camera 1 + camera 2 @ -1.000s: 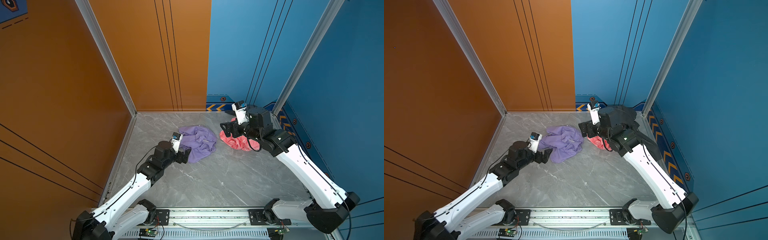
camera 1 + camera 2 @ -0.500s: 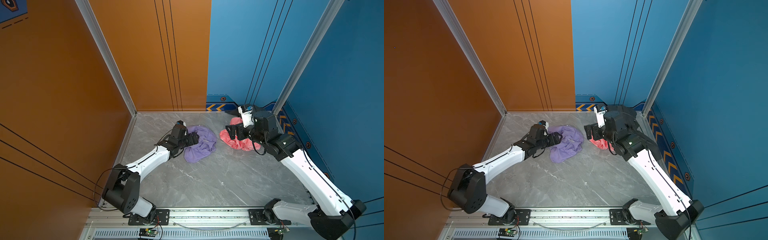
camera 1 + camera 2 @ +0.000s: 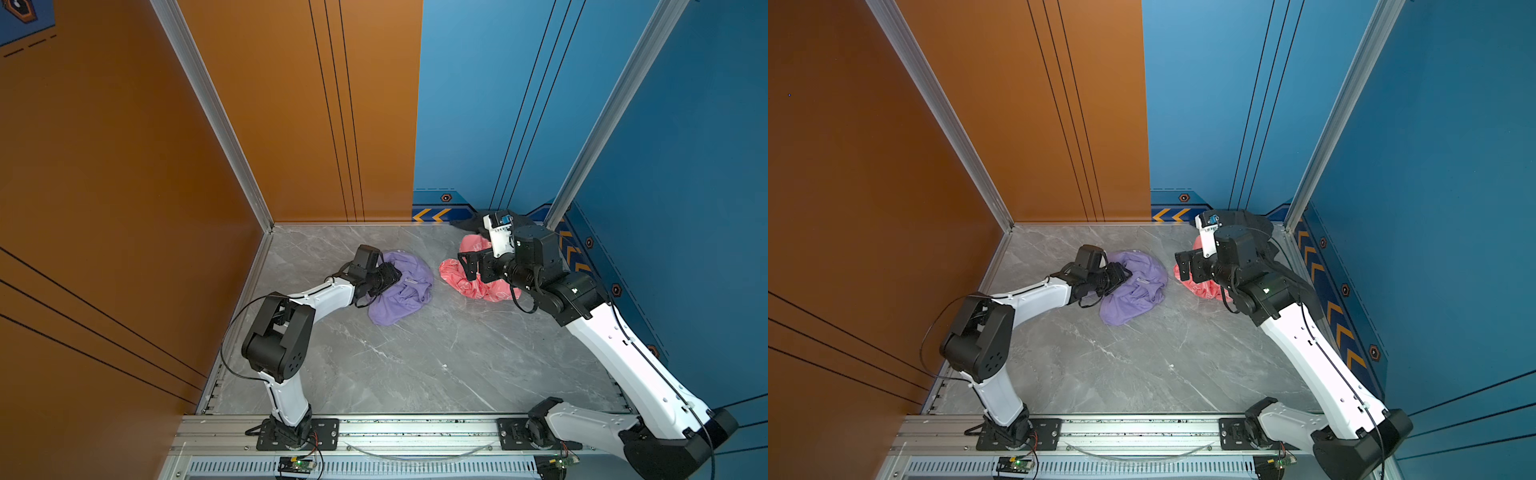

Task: Pick out a specific cloth from the pile
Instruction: 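Grasp the lavender shirt with the left gripper while the right gripper releases, then lift the lavender shirt with the left gripper and carry it farther away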

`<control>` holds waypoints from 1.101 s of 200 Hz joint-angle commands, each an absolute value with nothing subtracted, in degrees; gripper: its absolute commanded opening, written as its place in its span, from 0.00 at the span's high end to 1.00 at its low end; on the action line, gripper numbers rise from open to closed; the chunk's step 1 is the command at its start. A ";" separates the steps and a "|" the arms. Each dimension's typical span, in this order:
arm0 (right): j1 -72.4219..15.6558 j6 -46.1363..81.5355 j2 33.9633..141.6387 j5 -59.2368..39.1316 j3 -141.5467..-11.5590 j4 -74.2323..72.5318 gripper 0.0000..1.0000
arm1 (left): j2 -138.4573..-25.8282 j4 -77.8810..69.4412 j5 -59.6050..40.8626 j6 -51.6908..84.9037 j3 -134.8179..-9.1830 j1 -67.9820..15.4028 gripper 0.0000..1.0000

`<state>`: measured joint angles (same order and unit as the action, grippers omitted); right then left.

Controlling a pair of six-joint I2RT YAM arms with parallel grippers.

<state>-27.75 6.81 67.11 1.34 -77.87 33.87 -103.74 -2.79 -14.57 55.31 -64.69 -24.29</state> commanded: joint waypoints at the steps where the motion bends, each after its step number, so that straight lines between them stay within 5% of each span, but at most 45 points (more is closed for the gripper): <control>1: -27.17 7.06 65.31 0.75 -76.86 32.43 0.00 | -105.90 -5.84 -16.30 56.14 -66.72 -23.71 0.50; 64: -26.29 7.38 64.43 0.18 -76.58 32.43 0.00 | -107.05 -7.78 -16.37 54.30 -69.64 -22.67 1.00; 124: -25.53 8.09 64.86 -0.65 -76.51 31.40 0.00 | -98.66 -4.14 -11.35 48.84 -76.90 -19.12 1.00; 220: -24.28 10.65 66.09 -2.08 -76.57 26.84 0.00 | -99.85 27.05 4.16 26.77 -123.56 -16.02 1.00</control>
